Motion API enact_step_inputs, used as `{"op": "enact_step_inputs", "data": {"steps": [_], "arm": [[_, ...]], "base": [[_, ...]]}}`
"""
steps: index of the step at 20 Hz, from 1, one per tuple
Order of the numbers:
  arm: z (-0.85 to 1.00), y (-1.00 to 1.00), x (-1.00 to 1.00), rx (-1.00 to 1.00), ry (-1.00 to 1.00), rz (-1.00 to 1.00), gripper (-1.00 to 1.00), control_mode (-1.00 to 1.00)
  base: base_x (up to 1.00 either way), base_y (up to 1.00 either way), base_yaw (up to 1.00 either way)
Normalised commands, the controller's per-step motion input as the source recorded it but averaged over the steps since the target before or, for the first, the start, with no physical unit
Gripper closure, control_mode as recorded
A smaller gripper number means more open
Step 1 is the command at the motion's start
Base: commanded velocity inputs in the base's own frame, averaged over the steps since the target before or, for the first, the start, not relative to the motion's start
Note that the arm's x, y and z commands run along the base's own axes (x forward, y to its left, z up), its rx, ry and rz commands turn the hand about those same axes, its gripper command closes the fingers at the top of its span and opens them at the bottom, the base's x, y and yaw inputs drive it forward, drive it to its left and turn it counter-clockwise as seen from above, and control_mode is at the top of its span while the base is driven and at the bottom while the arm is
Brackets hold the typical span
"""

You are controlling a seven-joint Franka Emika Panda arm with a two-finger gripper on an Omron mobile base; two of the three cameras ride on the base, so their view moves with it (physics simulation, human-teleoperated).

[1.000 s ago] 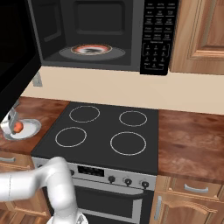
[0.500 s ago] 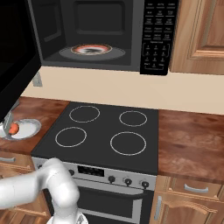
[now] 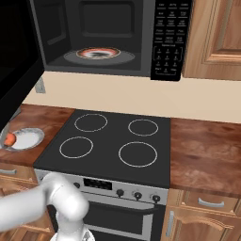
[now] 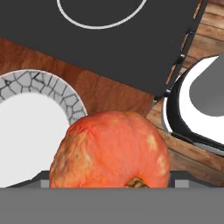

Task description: Pick the squash from the counter and place it in the microwave. Then turn on the microwave.

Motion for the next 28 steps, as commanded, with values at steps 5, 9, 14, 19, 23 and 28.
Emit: {"op": "enact_step_inputs", "data": {"steps": [5,9,14,19,23,28], "arm": [[0.23,-0.13,-0.43,0.00,0.00,0.04,1.00,-1.00],[0.21,-0.18,-0.43,0.00,-0.04,0.08,1.00,-1.00],[0.22,-0.19,-0.43,0.00,-0.07,0.11,1.00,-1.00],[0.24,-0.22,-0.40,-0.01,-0.07,0.17,1.00,-1.00],[0.26,-0.24,-0.39,0.00,-0.02,0.20,1.00,-1.00],[0.27,-0.21,-0.42,-0.01,-0.01,0.21,1.00,-1.00]], "base": [[0.00,0.00,0.00],[0.00,0.00,0.00],[0.00,0.00,0.00],[0.00,0.00,0.00],[0.00,0.00,0.00],[0.00,0.00,0.00]]}}
